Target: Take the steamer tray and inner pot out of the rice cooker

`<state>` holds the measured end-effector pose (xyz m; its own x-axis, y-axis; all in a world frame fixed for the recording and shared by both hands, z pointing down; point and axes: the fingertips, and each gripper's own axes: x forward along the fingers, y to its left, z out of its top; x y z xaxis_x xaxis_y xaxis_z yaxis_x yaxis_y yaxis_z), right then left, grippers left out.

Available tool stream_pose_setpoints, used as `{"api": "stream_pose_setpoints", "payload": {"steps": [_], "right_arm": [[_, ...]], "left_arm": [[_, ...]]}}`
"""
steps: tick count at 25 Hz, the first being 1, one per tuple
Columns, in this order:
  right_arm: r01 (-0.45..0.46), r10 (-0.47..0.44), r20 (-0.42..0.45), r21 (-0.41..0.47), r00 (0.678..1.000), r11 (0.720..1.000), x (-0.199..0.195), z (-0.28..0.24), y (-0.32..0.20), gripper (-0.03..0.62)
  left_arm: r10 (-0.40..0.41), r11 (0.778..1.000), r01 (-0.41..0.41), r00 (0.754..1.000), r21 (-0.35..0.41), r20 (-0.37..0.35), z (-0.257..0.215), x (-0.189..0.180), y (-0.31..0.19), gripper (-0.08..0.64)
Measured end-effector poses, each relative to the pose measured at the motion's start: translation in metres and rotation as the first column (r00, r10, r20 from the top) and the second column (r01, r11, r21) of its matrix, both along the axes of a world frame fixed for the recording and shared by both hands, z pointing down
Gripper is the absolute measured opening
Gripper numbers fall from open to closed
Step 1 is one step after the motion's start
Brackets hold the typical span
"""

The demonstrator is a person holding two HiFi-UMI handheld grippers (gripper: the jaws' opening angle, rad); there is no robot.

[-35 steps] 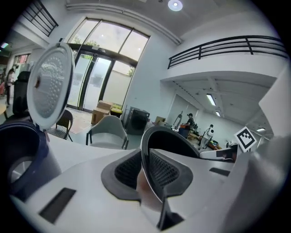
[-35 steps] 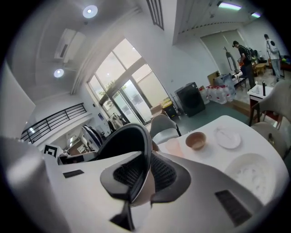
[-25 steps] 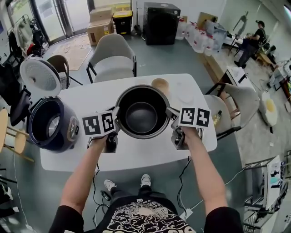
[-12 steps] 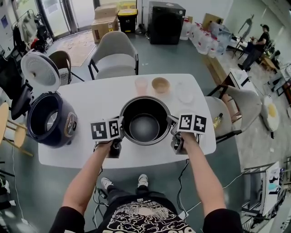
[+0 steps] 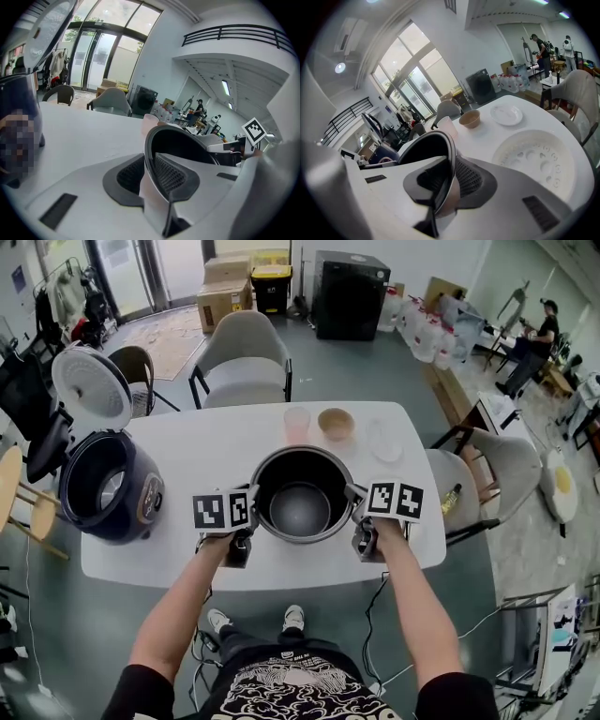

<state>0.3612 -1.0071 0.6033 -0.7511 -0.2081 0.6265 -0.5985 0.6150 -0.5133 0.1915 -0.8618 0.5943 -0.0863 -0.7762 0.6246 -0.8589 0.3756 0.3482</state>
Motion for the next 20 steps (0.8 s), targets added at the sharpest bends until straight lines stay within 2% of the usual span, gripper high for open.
{"api": "stream_pose_setpoints", "payload": {"steps": [4, 7, 12, 16, 20], "right_arm": [[0.032, -0.029, -0.056, 0.058, 0.998, 0.998, -0.001, -0.001, 0.000, 0.075], [0.036, -0.022, -0.095, 0.155, 0.995, 0.987, 0.002, -0.014, -0.006, 0.077], [0.060, -0.048, -0.047, 0.291, 0.998, 0.955, -0.026, -0.074, 0.001, 0.077], [0.126, -0.134, -0.006, 0.394, 0.991, 0.910, -0.070, -0.120, 0.036, 0.077], [0.184, -0.233, 0.042, 0.485, 0.972, 0.855, -0.123, -0.168, 0.076, 0.074]], "left_arm": [[0.034, 0.999, -0.034, 0.999, 0.003, 0.023, 0.000, 0.000, 0.000, 0.090], [0.036, 0.999, -0.036, 0.998, 0.007, 0.053, -0.009, -0.005, 0.003, 0.095], [-0.001, 0.998, -0.007, 0.991, 0.061, 0.132, -0.053, -0.037, 0.021, 0.084], [0.007, 0.993, -0.033, 0.975, 0.115, 0.223, -0.098, -0.064, 0.044, 0.078], [-0.051, 0.982, -0.011, 0.945, 0.186, 0.325, -0.149, -0.103, 0.077, 0.074]]}}
